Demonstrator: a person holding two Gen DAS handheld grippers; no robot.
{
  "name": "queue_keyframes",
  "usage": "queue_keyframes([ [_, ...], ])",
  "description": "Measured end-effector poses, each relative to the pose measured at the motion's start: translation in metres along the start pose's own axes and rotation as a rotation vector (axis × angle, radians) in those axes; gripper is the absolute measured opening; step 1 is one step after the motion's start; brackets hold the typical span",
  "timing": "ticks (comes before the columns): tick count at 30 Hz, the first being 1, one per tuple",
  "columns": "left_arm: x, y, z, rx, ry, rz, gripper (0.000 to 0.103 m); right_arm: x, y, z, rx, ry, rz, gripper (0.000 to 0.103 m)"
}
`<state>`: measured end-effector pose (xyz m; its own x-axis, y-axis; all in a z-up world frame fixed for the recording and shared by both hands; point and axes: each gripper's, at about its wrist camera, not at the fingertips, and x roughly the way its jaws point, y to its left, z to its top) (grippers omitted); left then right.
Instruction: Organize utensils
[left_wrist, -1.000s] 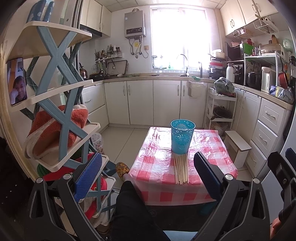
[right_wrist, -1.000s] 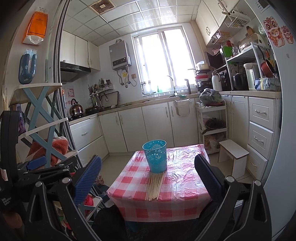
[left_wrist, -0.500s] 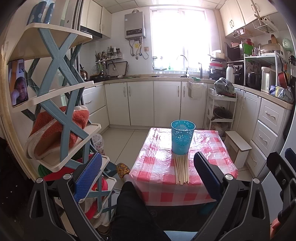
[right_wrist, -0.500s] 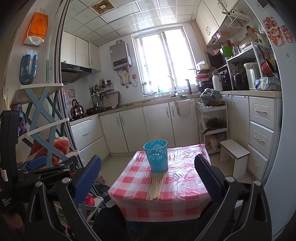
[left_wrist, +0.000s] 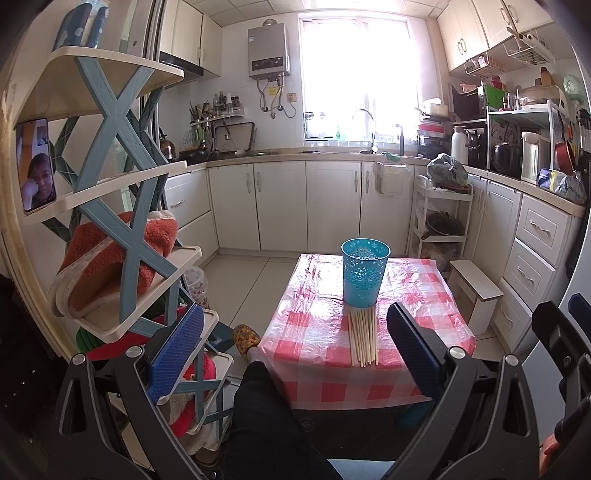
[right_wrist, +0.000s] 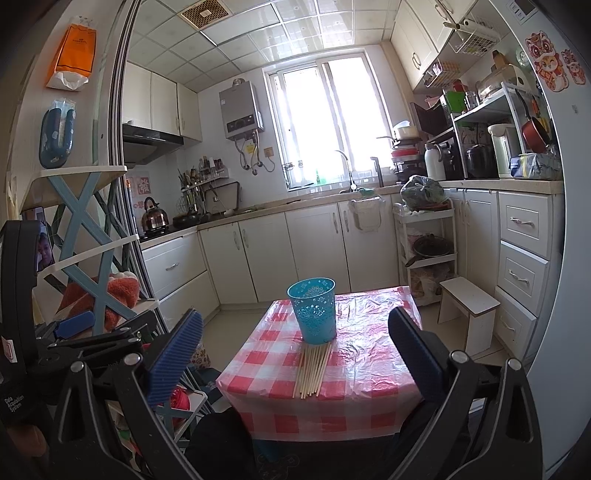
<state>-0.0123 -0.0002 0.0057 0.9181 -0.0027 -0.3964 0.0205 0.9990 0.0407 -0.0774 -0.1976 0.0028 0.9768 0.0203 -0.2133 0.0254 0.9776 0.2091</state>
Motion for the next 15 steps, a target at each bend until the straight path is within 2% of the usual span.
queue_keyframes([
  [15,-0.0012,0.0018,0.0016,-0.002,-0.001,0.005,0.095,-0.0003,0.0027,-0.0027,0.002,-0.001,0.006,0.096],
])
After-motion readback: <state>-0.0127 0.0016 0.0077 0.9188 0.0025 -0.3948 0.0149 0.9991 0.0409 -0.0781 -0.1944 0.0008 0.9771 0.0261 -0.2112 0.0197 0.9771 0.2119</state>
